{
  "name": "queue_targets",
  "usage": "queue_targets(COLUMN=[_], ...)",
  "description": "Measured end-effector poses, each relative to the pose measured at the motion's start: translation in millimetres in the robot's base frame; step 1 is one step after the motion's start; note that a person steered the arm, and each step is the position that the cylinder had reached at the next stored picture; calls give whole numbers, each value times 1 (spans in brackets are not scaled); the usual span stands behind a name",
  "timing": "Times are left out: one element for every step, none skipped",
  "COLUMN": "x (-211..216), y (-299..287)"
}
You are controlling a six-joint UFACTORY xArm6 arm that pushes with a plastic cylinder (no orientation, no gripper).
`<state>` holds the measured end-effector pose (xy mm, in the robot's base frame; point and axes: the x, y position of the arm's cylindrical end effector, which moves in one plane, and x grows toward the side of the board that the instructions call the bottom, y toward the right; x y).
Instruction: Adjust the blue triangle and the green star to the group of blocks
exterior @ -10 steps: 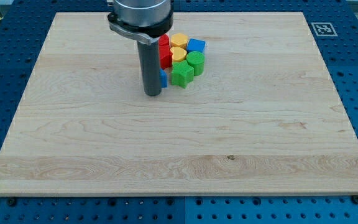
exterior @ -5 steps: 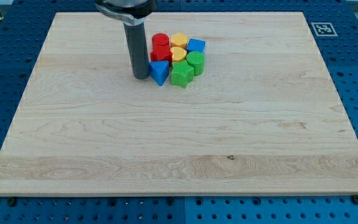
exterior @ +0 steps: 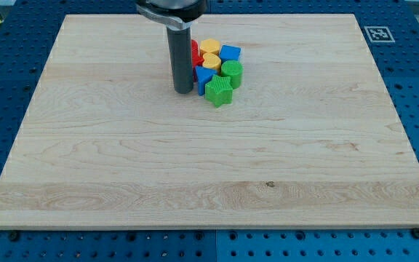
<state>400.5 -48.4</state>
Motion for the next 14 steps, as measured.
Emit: queue_targets(x=[16, 24, 24, 24, 22, 20, 20, 20, 20, 31, 56, 70, 57, 39], y=[8, 25, 36, 36, 42, 46, 56, 63, 72, 72, 72, 113, 137, 137])
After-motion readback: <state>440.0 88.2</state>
